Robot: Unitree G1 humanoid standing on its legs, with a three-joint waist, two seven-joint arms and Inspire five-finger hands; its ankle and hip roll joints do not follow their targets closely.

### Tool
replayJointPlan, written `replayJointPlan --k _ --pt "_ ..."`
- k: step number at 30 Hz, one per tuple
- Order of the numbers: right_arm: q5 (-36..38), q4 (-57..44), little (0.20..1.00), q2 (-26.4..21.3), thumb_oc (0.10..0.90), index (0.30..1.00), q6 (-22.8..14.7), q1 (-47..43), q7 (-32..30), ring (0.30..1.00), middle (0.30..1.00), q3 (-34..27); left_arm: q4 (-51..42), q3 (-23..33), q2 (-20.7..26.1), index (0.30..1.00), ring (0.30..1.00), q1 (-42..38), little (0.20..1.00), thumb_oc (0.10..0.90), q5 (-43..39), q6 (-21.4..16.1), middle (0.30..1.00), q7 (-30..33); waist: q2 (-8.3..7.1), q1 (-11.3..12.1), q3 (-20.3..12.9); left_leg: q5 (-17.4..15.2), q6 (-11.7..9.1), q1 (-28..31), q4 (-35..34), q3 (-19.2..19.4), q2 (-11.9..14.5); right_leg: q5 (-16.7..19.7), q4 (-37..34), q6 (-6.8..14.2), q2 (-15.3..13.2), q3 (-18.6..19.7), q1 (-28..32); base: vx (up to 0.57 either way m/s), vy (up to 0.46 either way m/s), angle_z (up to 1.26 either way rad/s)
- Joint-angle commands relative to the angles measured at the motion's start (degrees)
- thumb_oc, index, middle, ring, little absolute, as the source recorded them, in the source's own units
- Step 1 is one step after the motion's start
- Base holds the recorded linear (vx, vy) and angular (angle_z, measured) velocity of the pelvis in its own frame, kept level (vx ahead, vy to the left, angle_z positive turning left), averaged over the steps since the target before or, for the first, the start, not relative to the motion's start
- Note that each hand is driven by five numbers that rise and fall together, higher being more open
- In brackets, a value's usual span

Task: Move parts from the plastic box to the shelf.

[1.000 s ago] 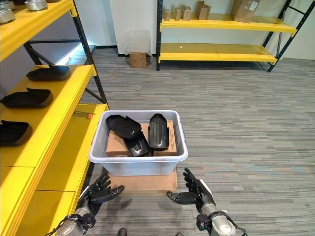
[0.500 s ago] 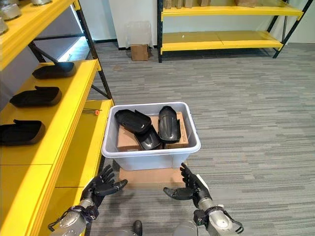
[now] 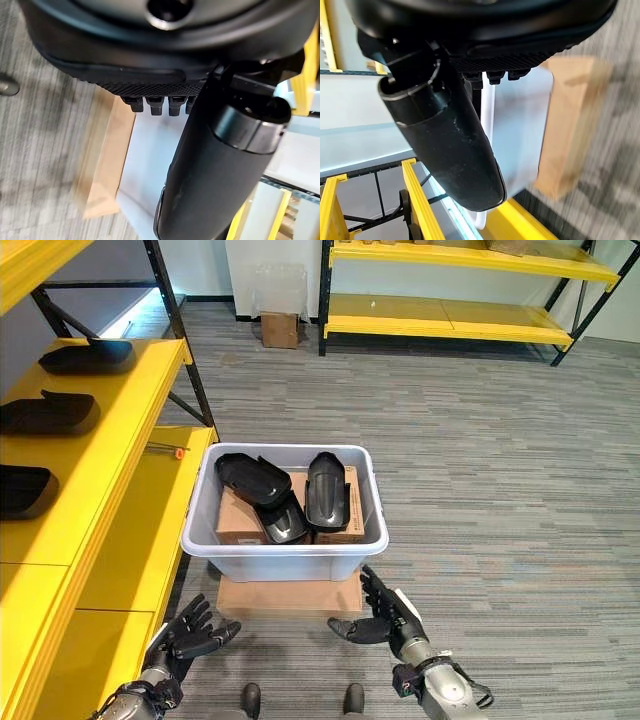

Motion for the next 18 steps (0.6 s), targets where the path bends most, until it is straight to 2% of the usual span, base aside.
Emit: replayJointPlan --k 1,13,18 --pt "-0.8 -7.8 1.0 -2.7 0.9 1.0 -6.4 -3.1 -0.5 1.0 1.0 -3.3 -5.1 2.3 0.5 1.0 1.0 -3.6 1.0 0.9 1.0 -4.4 1.0 -2.2 0.41 0.2 -3.2 -5.9 -0.1 3.0 2.0 -1.7 5.6 -6.2 8.0 1.7 -4.1 1.0 -2.8 0.04 -0.056 0.1" --pt "-6.1 -13.3 1.0 -8.9 0.9 1.0 -10.1 -9.9 -2.5 1.0 1.0 -9.7 -6.3 2.4 1.2 1.0 1.0 -2.0 1.0 0.9 1.1 -3.9 1.0 -4.7 0.84 1.0 -4.1 -4.8 -0.6 3.9 -0.7 -1.0 6.5 -6.2 6.2 2.0 -3.6 0.7 -1.8 0.01 -0.011 0.0" --pt "-8.5 -13.6 1.0 -10.9 0.9 1.0 -10.2 -16.7 -4.0 1.0 1.0 -8.8 -6.6 2.1 1.3 1.0 1.0 -1.7 1.0 0.9 0.5 -3.5 1.0 -5.1 0.55 2.0 -4.2 -4.5 -0.7 4.0 -1.4 -0.5 6.4 -5.4 4.6 2.3 -3.7 0.7 -1.4 0.0 0.0 0.0"
